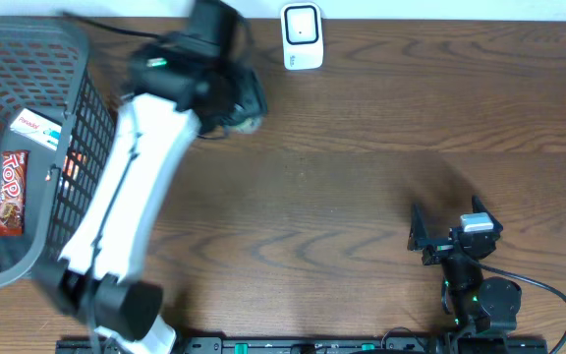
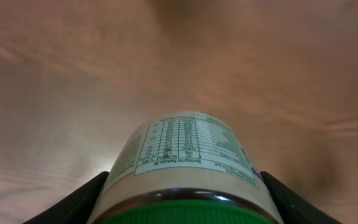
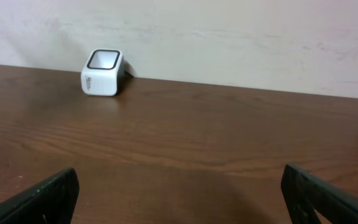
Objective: Scan the item barcode
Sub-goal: 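Carry the jar to the scanner and set it down on the table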
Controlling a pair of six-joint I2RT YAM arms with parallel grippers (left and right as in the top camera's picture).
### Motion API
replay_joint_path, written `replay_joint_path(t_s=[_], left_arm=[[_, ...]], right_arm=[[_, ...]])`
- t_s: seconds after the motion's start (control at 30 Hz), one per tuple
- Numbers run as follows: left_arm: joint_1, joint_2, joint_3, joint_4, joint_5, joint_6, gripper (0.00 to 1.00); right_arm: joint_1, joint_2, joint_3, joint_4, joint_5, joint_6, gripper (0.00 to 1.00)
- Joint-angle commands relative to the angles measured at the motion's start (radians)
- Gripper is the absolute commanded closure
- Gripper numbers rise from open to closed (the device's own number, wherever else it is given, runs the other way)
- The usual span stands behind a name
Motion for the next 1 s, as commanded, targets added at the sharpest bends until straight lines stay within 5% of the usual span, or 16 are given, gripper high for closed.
replay_joint_path(t_s=[0.0,0.43,0.6,0.67,0.97], left_arm=[[-0.038,0.104,-0.085,0.018,-0.109,-0.011,0.40],[-0.053,0.278,-0.429,0.325,-0.076,0.008,0.39],[-0.053,0.278,-0.449,0.360,-0.034,0.008,0.18],[-0.050,0.264,-0.434,0.354,-0.034,0.028,0.07],[0.088,-0.106,-0.060,0.156,-0.113,0.174,0.07]], right_arm=[[0.010,-0.003,-0.001,-0.003,0.003,-0.012,0.01],[0.010,-0.003,-0.001,-0.003,0.003,-0.012,0.01],[0.010,-0.003,-0.001,-0.003,0.003,-0.012,0.01],[0.010,-0.003,-0.001,-0.003,0.003,-0.012,0.01],[0.010,-0.003,-0.001,-0.003,0.003,-0.012,0.01]])
